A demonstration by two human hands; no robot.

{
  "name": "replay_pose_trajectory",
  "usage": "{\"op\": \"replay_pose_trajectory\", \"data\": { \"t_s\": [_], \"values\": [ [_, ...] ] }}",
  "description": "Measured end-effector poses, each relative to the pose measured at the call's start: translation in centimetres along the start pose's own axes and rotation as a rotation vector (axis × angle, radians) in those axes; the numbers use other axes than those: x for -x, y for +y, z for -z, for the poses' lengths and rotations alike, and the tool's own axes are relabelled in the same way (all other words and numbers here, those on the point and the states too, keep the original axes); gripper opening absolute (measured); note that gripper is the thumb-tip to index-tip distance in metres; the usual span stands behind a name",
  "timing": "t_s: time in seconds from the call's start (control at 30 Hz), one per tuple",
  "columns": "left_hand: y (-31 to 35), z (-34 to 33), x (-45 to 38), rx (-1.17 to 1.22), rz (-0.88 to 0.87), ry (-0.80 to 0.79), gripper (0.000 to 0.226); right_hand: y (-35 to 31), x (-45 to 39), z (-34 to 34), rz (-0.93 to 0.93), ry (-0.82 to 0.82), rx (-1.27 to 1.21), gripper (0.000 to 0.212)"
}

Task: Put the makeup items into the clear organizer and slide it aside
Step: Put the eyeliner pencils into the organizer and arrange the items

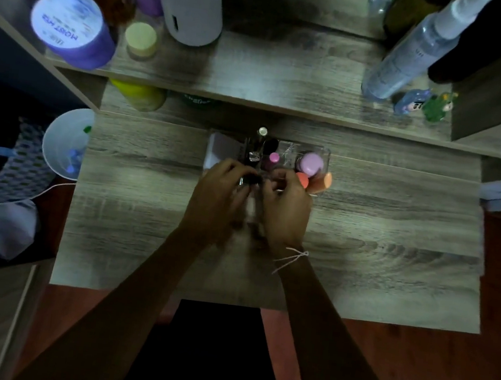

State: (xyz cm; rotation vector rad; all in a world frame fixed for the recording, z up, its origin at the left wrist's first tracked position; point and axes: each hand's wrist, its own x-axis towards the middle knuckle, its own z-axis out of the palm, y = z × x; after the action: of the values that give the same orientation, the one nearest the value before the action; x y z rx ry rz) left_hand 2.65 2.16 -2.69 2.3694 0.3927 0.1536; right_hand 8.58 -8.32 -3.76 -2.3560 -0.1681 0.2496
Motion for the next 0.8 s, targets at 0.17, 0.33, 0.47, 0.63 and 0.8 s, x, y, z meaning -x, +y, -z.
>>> {"op": "replay_pose_trajectory", "data": {
  "t_s": [0.17, 0.33, 0.47, 0.63, 0.8],
  "values": [
    [-0.2, 0.3, -0.7, -0.031, 0.035, 0.031, 0.027, 0.0, -0.9, 0.4, 0.013, 0.03, -0.006, 0.021],
    [-0.4, 0.1, -0.8, -0.057, 0.037, 0.031, 0.027, -0.7, -1.2, 0.3, 0.05, 0.031, -0.012, 0.026],
    [-0.7, 0.0, -0.9, -0.055, 0.046, 0.035, 0.026, -1.0, -1.5, 0.3, 0.077, 0.035, -0.006, 0.024],
    [-0.9, 0.0, -0.9, -0.06, 0.044, 0.032, 0.027, -0.9, -1.5, 0.2, 0.098, 0.026, 0.02, 0.024],
    [-0.8, -0.1, -0.9, -0.063, 0.047, 0.033, 0.03, -0.5, -1.5, 0.0, 0.106, 0.034, 0.018, 0.027]
  ]
}}
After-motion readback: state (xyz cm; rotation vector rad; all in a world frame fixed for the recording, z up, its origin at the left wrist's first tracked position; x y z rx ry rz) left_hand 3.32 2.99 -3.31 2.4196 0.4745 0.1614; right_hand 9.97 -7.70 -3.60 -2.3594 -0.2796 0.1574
